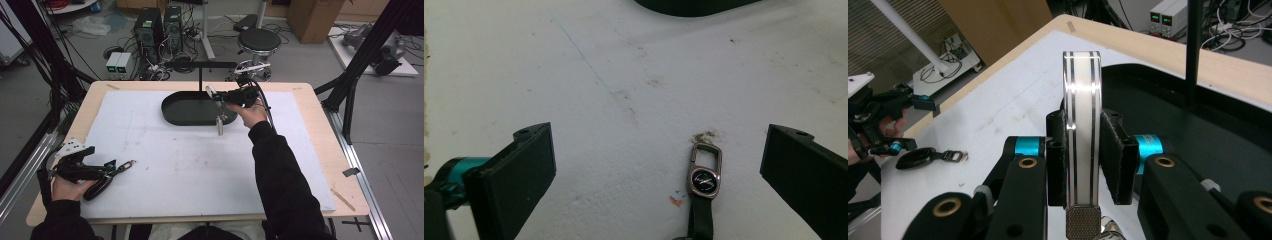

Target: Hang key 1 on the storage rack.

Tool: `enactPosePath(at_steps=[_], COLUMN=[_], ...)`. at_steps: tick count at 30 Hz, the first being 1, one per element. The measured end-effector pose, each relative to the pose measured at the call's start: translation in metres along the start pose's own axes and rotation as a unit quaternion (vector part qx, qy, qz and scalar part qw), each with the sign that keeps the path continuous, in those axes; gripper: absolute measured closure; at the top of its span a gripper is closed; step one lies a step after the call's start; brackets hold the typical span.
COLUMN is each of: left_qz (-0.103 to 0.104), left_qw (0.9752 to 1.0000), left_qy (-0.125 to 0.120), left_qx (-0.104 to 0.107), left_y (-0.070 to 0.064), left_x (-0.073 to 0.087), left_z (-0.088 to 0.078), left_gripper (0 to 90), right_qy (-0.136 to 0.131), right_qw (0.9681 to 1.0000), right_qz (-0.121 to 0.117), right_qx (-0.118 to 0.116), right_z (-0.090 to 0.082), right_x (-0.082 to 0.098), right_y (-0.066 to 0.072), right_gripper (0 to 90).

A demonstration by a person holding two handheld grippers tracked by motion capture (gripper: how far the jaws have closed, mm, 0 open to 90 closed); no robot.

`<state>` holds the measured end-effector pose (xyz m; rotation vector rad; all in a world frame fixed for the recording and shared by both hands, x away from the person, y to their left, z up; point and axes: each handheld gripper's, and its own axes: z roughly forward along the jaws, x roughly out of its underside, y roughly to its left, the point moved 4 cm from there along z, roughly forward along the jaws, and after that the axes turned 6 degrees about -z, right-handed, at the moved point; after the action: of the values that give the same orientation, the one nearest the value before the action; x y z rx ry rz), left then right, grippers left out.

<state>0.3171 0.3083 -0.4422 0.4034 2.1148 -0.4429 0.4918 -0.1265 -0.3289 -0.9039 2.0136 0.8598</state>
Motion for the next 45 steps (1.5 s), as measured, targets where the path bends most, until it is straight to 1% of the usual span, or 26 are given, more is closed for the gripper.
enactPosePath(at_steps=[5,7,9,14,17,18,20,22,23,26,28,30,32,33,34,39,42,45], left_qz=[0.001,0.001,0.0,-0.001,-0.001,-0.001,-0.001,-0.002,-0.004,-0.005,-0.005,-0.006,-0.005,-0.007,-0.008,-0.008,-0.008,-0.009], left_qw=[1.0,1.0,1.0,1.0,1.0,1.0,1.0,1.0,1.0,1.0,1.0,0.9999,1.0,0.9999,0.9999,0.9999,0.9998,0.9998], left_qy=[0.002,0.002,0.001,-0.001,-0.001,-0.001,-0.001,-0.002,-0.003,-0.006,-0.007,-0.008,-0.008,-0.01,-0.01,-0.013,-0.016,-0.019], left_qx=[0.001,0.001,0.001,0.0,0.001,0.0,0.0,0.001,0.002,0.001,0.003,0.003,0.003,0.003,0.003,0.002,0.001,0.001], left_y=[0.0,0.0,0.001,0.001,0.001,0.001,0.001,0.002,0.001,0.002,0.002,0.003,0.003,0.004,0.004,0.005,0.004,0.004], left_x=[0.0,0.0,0.0,0.0,0.0,0.0,0.0,0.0,0.0,-0.001,-0.001,-0.001,-0.001,-0.001,-0.002,-0.002,-0.002,-0.002], left_z=[0.001,0.001,0.001,0.001,0.001,0.001,0.0,0.0,0.0,-0.001,-0.001,-0.001,0.0,0.0,-0.001,-0.003,-0.005,-0.005], left_gripper=[1.8,1.8,1.8,1.8,1.8,1.8,1.8,1.8,1.8,1.8,1.8,1.8,1.8,1.8,1.8,1.8,1.8,1.8], right_qy=[-0.009,-0.008,-0.009,-0.015,-0.013,-0.015,-0.017,-0.015,-0.013,-0.02,-0.021,-0.017,-0.018,-0.023,-0.023,-0.028,-0.031,-0.034], right_qw=[0.9999,0.9999,1.0,0.9999,0.9999,0.9999,0.9998,0.9998,0.9999,0.9996,0.9995,0.9996,0.9997,0.9995,0.9995,0.9991,0.999,0.999], right_qz=[0.005,0.007,0.002,0.006,0.008,0.007,0.009,0.01,0.006,0.014,0.015,0.02,0.015,0.018,0.018,0.023,0.023,0.017], right_qx=[-0.002,-0.002,0.001,-0.002,-0.005,-0.003,-0.01,-0.01,-0.007,-0.013,-0.016,-0.013,-0.01,-0.014,-0.014,-0.02,-0.021,-0.021], right_z=[-0.001,-0.001,-0.002,-0.002,-0.002,-0.001,0.002,0.004,0.005,0.008,0.01,0.013,0.014,0.015,0.015,0.022,0.026,0.028], right_x=[-0.011,-0.012,-0.015,-0.025,-0.031,-0.034,-0.042,-0.044,-0.047,-0.053,-0.056,-0.059,-0.065,-0.071,-0.071,-0.084,-0.092,-0.102], right_y=[-0.003,-0.004,-0.004,-0.006,-0.007,-0.007,-0.008,-0.008,-0.009,-0.011,-0.013,-0.017,-0.019,-0.021,-0.021,-0.026,-0.027,-0.027], right_gripper=[75.0,75.0,75.0,75.0,75.0,75.0,75.0,75.0,75.0,75.0,75.0,75.0,75.0,75.0,75.0,75.0,75.0,75.0])
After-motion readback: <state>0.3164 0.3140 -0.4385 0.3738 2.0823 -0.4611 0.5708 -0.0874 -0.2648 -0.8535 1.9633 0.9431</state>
